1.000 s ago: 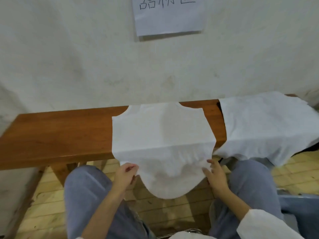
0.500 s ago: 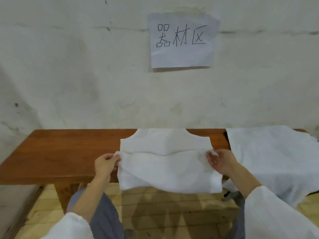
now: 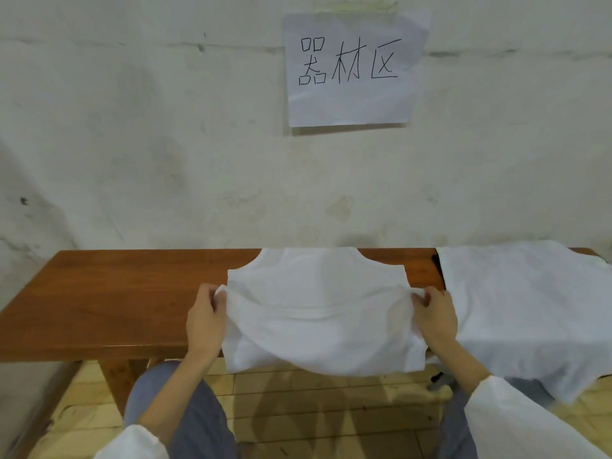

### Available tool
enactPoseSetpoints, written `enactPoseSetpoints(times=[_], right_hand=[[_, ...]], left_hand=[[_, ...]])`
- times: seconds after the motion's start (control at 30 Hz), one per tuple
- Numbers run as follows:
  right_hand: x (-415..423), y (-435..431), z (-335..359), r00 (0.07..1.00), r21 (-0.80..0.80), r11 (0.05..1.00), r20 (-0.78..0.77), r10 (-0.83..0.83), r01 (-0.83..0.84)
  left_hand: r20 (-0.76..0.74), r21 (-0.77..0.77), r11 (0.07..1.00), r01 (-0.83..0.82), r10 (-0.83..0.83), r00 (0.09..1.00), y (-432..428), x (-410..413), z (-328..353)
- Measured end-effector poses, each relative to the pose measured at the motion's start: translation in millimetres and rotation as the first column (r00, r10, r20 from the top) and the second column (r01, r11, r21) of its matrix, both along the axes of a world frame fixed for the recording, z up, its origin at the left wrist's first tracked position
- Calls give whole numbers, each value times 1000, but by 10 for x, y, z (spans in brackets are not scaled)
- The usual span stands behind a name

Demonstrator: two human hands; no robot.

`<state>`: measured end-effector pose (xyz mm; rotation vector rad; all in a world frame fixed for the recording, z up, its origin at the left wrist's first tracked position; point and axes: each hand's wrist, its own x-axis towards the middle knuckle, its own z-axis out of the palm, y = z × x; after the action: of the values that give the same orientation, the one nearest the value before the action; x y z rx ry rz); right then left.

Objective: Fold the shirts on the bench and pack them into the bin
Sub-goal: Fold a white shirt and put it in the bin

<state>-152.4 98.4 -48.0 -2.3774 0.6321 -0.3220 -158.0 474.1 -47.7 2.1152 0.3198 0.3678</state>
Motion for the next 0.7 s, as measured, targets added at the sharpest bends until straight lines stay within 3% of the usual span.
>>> enactPoseSetpoints(times=[0.13,0.23,0.4,0.47,0.7], right_hand=[[-149,193,310,913,286,952,347,-213,114],[-298,256,395,868,406,897,365,-336,176],[-463,215,443,828,444,875,404,-388,193],[-459,141,493,819,432,884,432,-378,179],[-230,10,368,867,370,919,403,-292,137]], left_hand=[[280,-48,998,-30,42,959,-157,-40,466],[398,-132,988,-74,121,910,-269,-90,730],[485,-155,980,-126,186,854,-304,-289,658],[498,-142,979,-143,196,845,-275,-329,631],[337,-137,967,-213,248,908,-208,-132,426]])
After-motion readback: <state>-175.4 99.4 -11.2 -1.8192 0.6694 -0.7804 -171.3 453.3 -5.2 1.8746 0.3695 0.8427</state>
